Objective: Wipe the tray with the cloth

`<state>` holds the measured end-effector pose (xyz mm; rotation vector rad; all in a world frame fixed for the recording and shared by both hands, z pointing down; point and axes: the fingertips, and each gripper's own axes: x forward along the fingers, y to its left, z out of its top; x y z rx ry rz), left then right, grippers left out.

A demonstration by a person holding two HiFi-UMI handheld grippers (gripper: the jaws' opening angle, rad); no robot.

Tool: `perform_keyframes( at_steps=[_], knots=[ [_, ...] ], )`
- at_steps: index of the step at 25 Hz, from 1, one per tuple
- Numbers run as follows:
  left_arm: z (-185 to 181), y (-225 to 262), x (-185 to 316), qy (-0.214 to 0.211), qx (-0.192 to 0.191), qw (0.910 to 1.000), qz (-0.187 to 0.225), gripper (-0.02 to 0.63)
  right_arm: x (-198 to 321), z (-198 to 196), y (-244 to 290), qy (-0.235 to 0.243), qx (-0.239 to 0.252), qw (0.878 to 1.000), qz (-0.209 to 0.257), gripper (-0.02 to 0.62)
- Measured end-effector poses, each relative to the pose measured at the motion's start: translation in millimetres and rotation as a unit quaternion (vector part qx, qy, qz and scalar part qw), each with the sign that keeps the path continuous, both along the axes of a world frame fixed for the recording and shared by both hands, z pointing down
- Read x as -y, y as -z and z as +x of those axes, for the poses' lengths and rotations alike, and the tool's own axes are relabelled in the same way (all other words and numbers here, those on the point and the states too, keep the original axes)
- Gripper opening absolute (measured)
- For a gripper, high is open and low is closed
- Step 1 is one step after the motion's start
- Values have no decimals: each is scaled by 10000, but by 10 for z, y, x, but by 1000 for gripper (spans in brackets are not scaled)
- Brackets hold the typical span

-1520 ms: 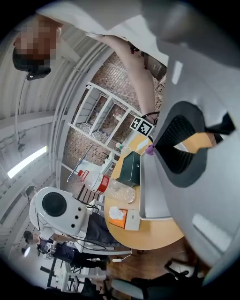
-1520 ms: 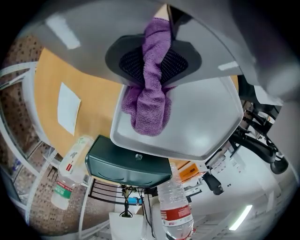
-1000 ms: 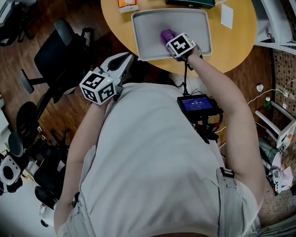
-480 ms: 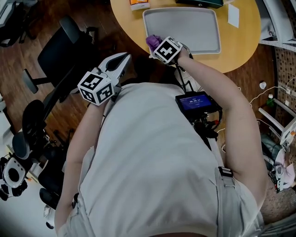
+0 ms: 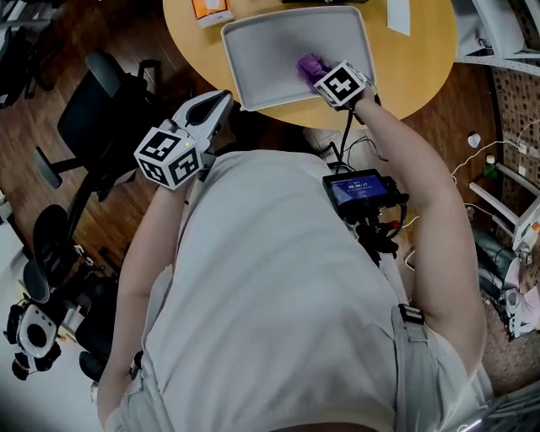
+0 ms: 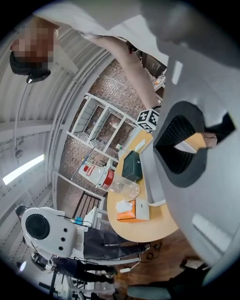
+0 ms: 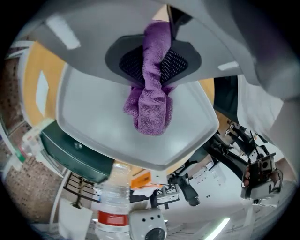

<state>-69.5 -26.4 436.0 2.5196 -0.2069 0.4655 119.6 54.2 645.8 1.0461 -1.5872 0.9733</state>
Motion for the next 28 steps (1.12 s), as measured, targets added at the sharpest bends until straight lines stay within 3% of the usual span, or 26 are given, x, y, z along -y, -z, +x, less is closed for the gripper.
perform_keyframes(
  at_steps=[7, 12, 15, 20, 25, 28],
  knots=[
    [428, 36, -51, -15, 57, 10000, 72, 0, -455, 1025, -7, -786, -243, 9965, -128, 75],
    [798, -44, -105, -44, 73, 10000, 21, 0, -384, 1273, -64, -930, -57, 9956, -71, 77],
    [807, -30, -122, -18, 55, 10000, 38, 0, -491, 1343, -68, -939, -456, 9938, -374, 75],
    [711, 78, -195, 37, -48, 9999, 85, 0, -399, 1098, 192, -923, 289, 9950, 246, 74],
    [761, 93, -64, 236, -108, 9996, 128, 0, -198, 1925, 533, -1825, 32, 9806, 711, 74],
    [728, 175, -57, 341, -123, 9991, 197, 0, -225, 2330, 524, -2213, -292, 9728, 622, 74]
  ],
)
